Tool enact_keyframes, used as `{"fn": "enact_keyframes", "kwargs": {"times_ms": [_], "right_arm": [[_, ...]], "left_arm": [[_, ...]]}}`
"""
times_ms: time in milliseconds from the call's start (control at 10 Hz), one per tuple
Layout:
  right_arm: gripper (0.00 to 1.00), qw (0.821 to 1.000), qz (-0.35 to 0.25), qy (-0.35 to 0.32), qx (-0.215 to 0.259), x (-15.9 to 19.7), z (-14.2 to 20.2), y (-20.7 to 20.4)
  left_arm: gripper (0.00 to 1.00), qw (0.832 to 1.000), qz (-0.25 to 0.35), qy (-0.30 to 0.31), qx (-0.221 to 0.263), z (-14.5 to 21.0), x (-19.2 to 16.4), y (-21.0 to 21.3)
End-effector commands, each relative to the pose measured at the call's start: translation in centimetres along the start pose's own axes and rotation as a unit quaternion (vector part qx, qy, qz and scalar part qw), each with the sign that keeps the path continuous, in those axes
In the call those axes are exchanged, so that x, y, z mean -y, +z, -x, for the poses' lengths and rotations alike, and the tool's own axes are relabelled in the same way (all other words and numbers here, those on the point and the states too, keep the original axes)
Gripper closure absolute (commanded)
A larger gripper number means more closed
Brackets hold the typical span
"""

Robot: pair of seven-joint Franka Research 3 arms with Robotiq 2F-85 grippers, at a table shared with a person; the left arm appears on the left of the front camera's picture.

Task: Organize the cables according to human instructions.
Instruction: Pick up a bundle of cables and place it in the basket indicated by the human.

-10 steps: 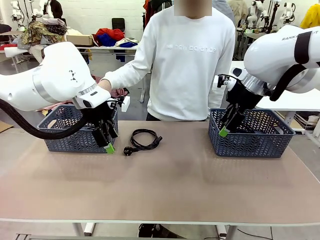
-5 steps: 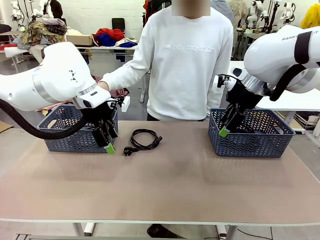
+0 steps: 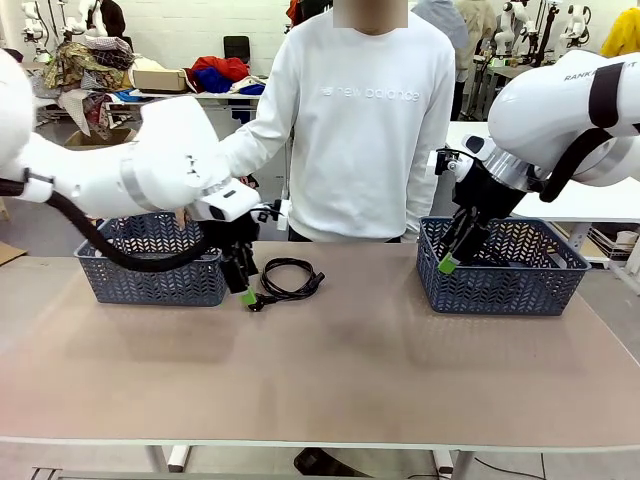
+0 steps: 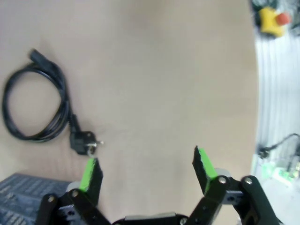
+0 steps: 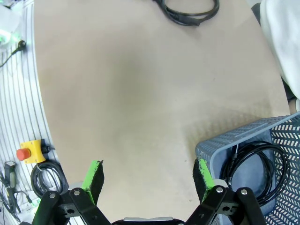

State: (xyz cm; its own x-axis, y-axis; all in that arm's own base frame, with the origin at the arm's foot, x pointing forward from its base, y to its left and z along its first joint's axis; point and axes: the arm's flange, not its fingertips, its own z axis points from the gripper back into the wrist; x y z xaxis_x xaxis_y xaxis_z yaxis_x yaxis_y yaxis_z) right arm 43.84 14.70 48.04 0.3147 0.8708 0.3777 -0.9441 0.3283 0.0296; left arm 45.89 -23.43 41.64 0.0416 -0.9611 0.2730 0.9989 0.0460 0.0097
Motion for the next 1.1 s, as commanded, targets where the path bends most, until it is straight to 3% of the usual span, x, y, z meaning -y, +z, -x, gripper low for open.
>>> {"fn": "enact_keyframes", "kwargs": {"times_ms": [0, 500, 1000], "right_arm": [[0.00, 1.000, 0.002, 0.000, 0.001, 0.0, -0.2, 0.2], [0.00, 1.000, 0.002, 0.000, 0.001, 0.0, -0.2, 0.2], [0.00, 1.000, 0.002, 0.000, 0.001, 0.0, -0.2, 0.2]], "left_arm": [[0.00, 0.999, -0.011, 0.014, -0.037, -2.4, -1.6, -1.1], [0.00, 0.992, -0.044, 0.063, -0.103, -6.0, -5.0, -4.5], [0.00, 0.993, -0.041, 0.057, -0.092, -5.6, -4.9, -4.8]]}}
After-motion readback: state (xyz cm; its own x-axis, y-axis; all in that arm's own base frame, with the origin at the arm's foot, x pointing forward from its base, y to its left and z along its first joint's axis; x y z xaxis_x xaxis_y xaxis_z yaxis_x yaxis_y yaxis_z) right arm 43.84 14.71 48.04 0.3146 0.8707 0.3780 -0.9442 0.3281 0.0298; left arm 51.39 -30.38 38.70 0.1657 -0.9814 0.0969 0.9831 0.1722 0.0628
